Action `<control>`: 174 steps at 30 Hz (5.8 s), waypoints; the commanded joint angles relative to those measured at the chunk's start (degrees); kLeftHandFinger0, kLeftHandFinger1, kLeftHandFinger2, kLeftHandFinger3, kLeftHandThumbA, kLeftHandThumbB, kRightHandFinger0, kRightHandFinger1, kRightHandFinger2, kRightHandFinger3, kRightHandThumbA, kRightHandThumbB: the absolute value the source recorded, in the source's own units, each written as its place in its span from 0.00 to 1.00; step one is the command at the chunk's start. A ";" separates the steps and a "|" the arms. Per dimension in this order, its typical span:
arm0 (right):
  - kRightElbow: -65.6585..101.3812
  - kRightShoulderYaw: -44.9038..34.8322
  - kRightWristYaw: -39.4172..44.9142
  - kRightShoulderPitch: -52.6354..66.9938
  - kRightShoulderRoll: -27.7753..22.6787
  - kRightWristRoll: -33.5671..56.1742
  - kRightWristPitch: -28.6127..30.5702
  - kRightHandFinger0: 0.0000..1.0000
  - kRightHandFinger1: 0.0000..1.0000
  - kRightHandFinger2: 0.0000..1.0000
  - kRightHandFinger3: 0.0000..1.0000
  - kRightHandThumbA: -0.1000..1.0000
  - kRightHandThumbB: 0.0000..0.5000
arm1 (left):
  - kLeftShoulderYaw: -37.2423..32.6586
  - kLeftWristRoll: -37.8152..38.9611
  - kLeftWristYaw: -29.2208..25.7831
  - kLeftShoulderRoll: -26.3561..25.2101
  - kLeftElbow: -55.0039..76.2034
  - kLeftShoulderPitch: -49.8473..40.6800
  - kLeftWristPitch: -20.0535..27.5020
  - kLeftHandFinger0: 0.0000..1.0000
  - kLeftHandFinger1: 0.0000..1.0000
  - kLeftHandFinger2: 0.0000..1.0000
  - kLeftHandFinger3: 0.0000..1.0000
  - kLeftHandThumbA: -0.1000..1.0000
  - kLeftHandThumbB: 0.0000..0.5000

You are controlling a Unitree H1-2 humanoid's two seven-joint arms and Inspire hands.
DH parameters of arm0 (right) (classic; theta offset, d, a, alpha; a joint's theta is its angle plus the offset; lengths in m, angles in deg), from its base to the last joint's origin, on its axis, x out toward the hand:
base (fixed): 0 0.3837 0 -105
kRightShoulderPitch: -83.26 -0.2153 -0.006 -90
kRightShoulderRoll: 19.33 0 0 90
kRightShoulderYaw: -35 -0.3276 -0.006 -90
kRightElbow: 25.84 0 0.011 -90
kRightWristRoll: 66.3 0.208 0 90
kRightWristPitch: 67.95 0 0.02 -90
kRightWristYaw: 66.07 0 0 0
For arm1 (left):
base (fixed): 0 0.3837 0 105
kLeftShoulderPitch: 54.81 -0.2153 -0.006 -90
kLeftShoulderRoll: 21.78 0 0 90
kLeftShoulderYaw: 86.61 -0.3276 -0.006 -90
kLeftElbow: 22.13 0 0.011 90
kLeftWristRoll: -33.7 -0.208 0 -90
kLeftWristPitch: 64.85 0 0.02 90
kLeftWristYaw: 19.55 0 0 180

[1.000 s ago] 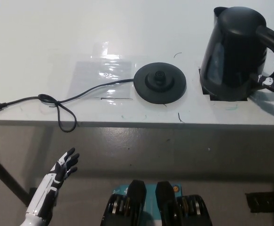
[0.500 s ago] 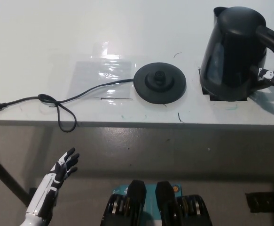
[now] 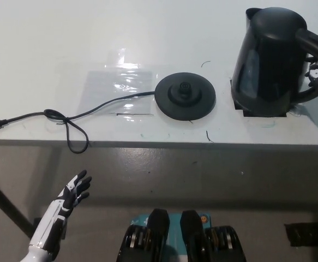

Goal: A kettle and its base are kept separately on the desk infront of the robot and the robot uses its right hand to lift the kettle by its handle and places it on its base to align it correctly.

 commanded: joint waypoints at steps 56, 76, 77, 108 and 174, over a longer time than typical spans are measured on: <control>12.19 -3.42 -6.64 -10.56 13.36 -0.73 9.09 0.00 0.40 0.80 0.84 0.00 0.16 | 0.23 0.40 2.30 -1.55 0.00 1.43 2.49 1.00 1.00 1.00 1.00 1.00 0.15; 8.69 1.16 -10.53 -14.97 18.83 -5.31 9.16 0.00 0.40 0.76 0.85 0.00 0.15 | 0.21 1.71 2.30 -1.00 -0.03 1.51 2.53 1.00 1.00 1.00 1.00 1.00 0.13; 8.55 1.47 -11.16 -15.10 18.99 -6.16 8.82 0.00 0.40 0.75 0.85 0.00 0.16 | 0.18 1.60 2.33 -1.12 0.07 1.43 2.37 1.00 1.00 1.00 1.00 1.00 0.13; -1.05 2.59 -14.25 -15.92 20.85 -7.85 11.07 0.00 0.19 0.61 0.74 0.00 0.13 | 0.07 1.43 2.57 -1.53 -0.27 2.24 3.10 1.00 1.00 1.00 1.00 1.00 0.15; -12.17 3.11 -14.45 -15.48 18.04 -8.87 19.67 0.00 0.21 0.64 0.71 0.00 0.18 | 0.29 1.47 3.62 -1.74 -0.13 2.52 3.04 1.00 1.00 1.00 1.00 1.00 0.05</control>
